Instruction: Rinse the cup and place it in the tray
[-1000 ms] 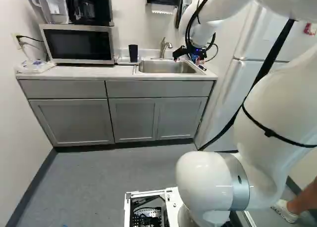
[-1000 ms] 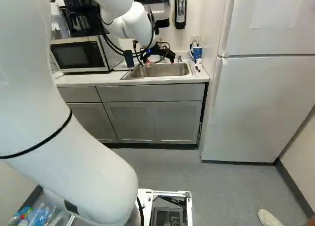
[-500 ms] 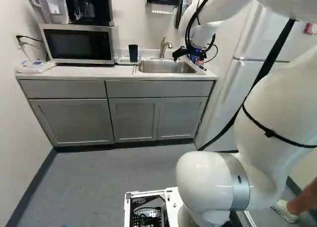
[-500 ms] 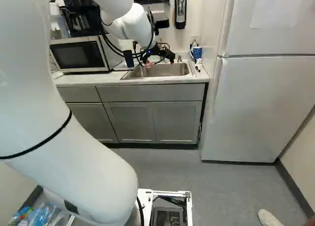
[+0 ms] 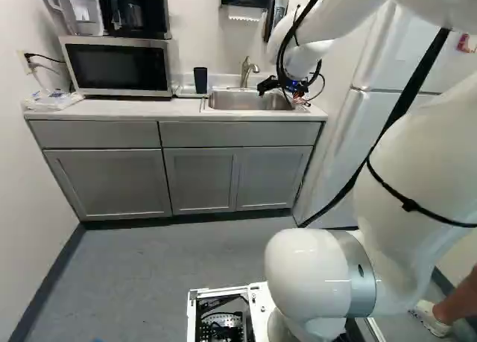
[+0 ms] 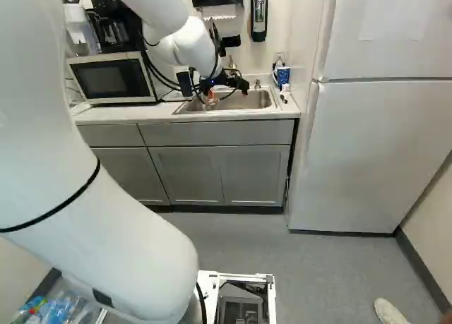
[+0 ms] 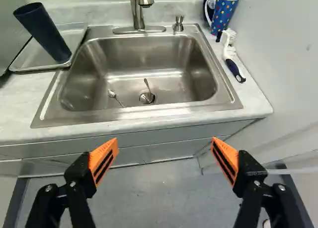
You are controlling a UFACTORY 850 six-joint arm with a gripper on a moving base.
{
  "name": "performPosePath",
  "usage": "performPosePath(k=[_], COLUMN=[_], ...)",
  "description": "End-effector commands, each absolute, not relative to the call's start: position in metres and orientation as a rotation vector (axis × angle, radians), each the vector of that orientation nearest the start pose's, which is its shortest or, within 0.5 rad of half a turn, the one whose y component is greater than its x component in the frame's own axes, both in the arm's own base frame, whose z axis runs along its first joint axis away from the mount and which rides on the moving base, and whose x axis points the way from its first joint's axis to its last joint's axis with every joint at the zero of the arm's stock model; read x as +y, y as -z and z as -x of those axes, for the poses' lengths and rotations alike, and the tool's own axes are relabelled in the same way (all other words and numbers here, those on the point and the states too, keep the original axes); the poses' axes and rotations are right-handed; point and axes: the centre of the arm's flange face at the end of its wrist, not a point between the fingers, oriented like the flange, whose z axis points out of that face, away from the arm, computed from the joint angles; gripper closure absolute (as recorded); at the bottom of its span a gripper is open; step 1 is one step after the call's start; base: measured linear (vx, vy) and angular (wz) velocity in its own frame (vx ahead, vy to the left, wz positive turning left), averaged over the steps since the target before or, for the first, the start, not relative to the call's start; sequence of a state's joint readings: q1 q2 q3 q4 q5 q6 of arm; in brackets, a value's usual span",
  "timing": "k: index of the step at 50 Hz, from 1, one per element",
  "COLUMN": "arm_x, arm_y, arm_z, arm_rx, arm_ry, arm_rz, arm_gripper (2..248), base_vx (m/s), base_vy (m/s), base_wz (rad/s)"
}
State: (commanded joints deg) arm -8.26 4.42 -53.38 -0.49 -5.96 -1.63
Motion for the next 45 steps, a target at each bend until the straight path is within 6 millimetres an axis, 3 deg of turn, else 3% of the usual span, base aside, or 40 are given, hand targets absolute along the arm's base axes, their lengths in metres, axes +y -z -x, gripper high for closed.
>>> performPosePath(k=[24, 45], arm_x=[-0.056, -0.040], arm_y=[-0.556, -0.507], arm_z=[-0.456, -0.425], arm_rx=[0.129, 0.097], arm_ry=[1.475, 1.561], arm_rz=[2.850, 2.789], arm_gripper=[3, 3], base_vx=[0.000, 0.000], base_vy=[0.000, 0.000], base_wz=[0.000, 0.000])
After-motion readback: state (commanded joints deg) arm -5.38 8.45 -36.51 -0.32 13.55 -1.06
